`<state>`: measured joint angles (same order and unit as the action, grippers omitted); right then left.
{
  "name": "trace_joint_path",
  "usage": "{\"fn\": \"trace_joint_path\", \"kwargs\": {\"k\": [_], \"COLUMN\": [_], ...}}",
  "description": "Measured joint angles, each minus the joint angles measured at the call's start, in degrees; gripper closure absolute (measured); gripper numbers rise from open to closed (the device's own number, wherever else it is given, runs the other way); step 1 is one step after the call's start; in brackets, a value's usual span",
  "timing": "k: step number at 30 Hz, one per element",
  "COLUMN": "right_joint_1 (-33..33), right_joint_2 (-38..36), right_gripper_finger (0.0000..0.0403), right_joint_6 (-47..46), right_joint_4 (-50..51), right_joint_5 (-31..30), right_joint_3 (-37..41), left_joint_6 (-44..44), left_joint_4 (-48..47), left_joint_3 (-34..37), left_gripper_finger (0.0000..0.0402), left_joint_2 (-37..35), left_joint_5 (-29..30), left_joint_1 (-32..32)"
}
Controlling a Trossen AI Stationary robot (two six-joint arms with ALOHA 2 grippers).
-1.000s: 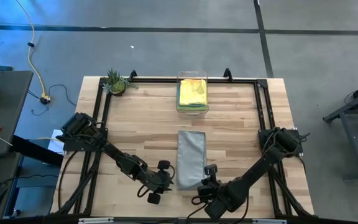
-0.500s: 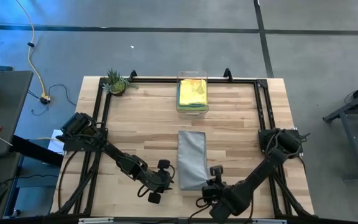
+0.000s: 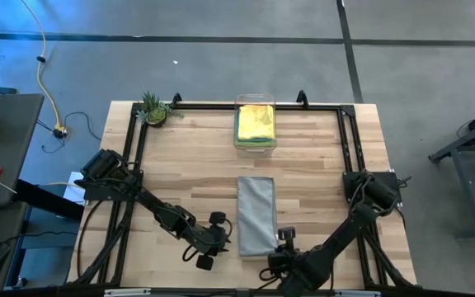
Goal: Fold microfiber towels
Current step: Fold the gray microfiber cloth
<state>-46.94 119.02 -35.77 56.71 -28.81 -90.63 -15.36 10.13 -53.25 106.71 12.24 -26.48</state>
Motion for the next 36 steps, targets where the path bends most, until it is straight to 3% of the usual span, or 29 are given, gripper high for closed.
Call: {"fn": "trace_joint_path", "kwargs": {"k": [14, 25, 36], "right_joint_1": [-0.4, -0.5, -0.6], "right_joint_2": [-0.1, -3.0, -3.0], "right_gripper_finger": [0.0403, 0.0403, 0.0397], "right_joint_6": [0.2, -0.2, -1.7], "right_joint_4": [1.1, 8.7, -7.4], "right_joint_5": [2.8, 3.0, 10.9], "right_joint_3": [0.8, -1.2, 7.4], "left_joint_6": [4.7, 7.6, 8.1], "left_joint_4": [1.8, 3.5, 3.8], "left_joint_3": [0.0, 0.0, 0.0], "left_gripper_finger": [0.0291, 0.0360, 0.0392], "left_joint_2": [0.0, 0.0, 0.0], "left_joint_5": [-1.0, -4.0, -6.7], "left_joint_1": [3.7, 8.4, 9.0]}}
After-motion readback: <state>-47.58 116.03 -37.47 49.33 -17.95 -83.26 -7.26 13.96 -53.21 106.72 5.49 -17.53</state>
